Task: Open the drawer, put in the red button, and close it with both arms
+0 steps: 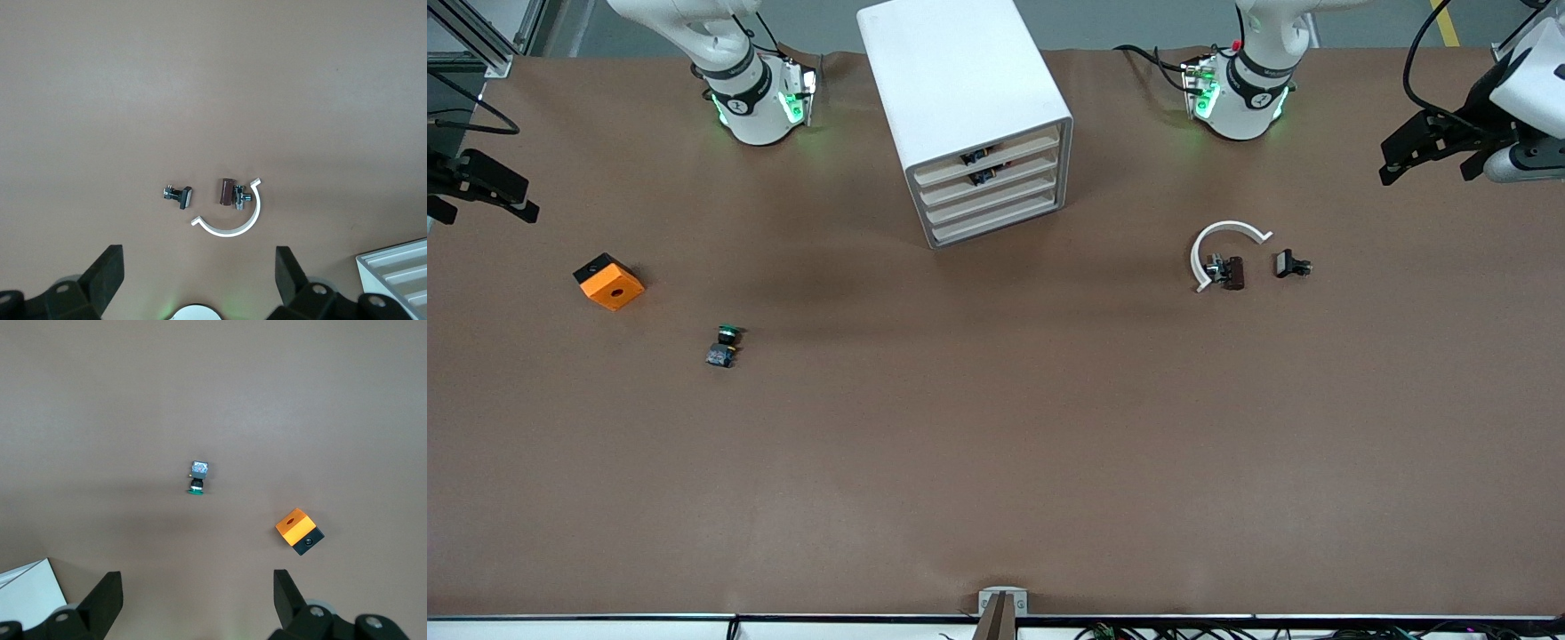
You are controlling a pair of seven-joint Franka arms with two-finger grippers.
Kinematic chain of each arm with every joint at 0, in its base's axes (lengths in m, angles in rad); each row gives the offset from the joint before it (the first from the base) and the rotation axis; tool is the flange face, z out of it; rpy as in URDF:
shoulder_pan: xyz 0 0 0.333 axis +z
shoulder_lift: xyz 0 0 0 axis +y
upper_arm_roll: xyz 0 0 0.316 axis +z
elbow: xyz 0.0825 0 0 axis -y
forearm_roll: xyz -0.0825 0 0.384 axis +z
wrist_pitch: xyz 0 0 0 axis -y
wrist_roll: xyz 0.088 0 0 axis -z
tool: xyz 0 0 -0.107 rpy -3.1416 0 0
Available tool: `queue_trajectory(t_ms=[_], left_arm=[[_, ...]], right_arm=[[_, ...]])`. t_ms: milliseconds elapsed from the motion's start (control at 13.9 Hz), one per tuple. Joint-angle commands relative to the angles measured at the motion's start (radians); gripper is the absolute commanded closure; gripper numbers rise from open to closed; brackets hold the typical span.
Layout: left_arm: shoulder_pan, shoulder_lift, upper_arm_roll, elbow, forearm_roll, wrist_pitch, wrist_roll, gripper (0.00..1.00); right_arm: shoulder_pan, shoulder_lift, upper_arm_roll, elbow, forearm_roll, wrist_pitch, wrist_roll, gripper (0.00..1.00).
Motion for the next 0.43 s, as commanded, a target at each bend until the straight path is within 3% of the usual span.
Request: queue_trajectory(t_ms=[0, 358], left_arm=[[0.015, 0.029, -0.007, 0.049, 0.018, -0.019, 0.009, 0.00], [0.015, 0.057, -0.006, 0.087, 0.020, -0.061, 0.007, 0.00]], right_arm=[[-0.020, 0.016, 0.013, 0.030, -0.002, -0.017, -0.008, 0.00], [-0.020, 0.016, 0.013, 0.030, -0.002, -0.017, -0.008, 0.00]])
